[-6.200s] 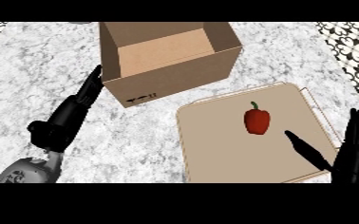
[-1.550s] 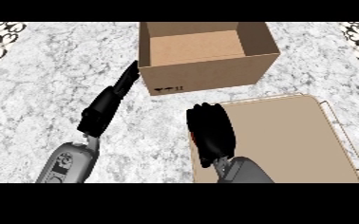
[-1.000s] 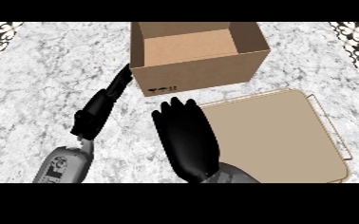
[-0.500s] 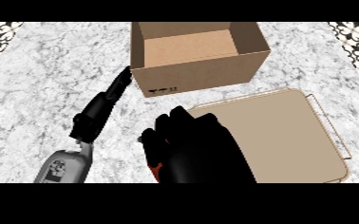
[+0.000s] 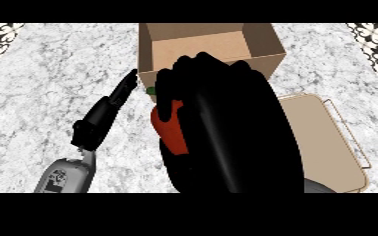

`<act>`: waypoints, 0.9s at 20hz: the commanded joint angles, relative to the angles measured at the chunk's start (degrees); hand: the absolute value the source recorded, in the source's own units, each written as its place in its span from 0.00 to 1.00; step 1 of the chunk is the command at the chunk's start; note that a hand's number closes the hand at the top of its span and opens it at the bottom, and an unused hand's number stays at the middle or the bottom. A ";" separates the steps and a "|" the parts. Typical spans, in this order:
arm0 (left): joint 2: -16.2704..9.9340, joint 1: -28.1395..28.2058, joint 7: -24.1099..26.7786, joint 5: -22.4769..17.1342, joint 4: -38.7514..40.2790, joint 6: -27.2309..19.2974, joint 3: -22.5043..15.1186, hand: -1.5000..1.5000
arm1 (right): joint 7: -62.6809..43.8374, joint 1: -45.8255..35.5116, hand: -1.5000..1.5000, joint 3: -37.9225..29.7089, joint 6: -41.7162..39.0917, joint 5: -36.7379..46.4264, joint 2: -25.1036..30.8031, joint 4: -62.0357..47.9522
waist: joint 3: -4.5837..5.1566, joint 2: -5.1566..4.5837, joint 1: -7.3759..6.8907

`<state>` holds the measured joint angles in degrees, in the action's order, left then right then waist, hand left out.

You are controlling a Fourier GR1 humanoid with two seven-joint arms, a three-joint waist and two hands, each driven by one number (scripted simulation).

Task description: Pick the bell pepper from the tray and place it in the cardboard box

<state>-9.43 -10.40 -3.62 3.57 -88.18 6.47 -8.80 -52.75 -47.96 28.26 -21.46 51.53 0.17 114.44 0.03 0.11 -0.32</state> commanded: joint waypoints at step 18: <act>1.67 -0.21 -1.66 1.27 -2.20 1.13 1.48 0.50 | 18.27 -15.61 1.00 -18.54 16.47 2.83 1.58 -39.89 | -0.01 -0.25 -0.56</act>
<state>-7.74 -11.32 -4.99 5.03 -88.68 7.53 -7.86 -39.22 -62.39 11.36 -9.29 52.14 0.64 82.03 0.03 -0.11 -0.72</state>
